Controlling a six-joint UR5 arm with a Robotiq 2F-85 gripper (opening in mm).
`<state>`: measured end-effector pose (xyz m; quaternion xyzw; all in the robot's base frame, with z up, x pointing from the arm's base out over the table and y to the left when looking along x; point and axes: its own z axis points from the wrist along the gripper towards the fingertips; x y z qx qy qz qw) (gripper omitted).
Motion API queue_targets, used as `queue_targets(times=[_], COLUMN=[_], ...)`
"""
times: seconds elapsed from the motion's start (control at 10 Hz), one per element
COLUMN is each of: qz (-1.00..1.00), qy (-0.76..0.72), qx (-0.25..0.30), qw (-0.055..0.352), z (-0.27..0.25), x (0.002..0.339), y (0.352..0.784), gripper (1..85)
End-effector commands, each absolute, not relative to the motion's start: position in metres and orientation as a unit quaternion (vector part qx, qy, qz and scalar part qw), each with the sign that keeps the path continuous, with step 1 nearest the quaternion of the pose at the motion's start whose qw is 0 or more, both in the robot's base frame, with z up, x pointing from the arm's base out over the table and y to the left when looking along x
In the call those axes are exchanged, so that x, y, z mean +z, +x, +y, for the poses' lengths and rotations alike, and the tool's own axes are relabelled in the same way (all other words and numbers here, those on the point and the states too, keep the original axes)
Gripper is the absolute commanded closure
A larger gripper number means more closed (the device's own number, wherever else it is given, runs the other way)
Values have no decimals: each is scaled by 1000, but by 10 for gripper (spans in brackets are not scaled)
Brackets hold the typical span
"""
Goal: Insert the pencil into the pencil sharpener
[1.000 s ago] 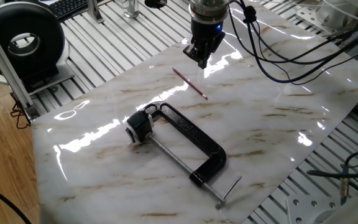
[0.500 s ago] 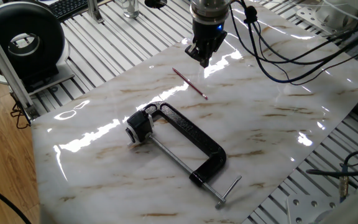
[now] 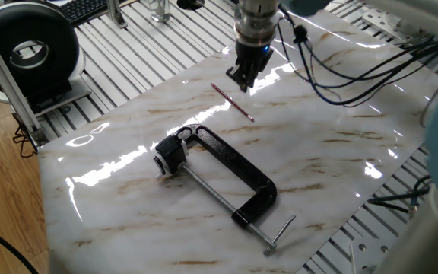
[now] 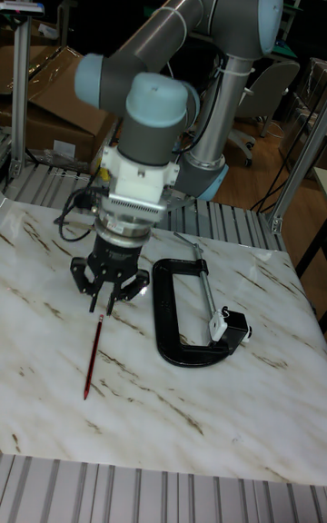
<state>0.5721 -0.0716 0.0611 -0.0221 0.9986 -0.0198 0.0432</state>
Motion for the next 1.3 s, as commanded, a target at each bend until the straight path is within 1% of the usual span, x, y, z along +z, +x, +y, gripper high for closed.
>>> queue_targets(times=[0.0, 0.2, 0.3, 0.5, 0.6, 0.8, 1.0, 1.2], qz=[998, 998, 999, 999, 998, 999, 999, 1000], qy=[-29, -42, -39, -31, -32, -29, -10, -2], qx=[-15, -11, -17, -36, -39, -23, 6, -3], qw=[53, 37, 26, 25, 30, 34, 34, 31], z=[-74, -72, -75, -85, -87, -81, -66, -71], x=[37, 36, 36, 36, 37, 24, 22, 16], y=[585, 577, 571, 570, 573, 580, 581, 582], gripper=[533, 503, 503, 507, 513, 513, 510, 513])
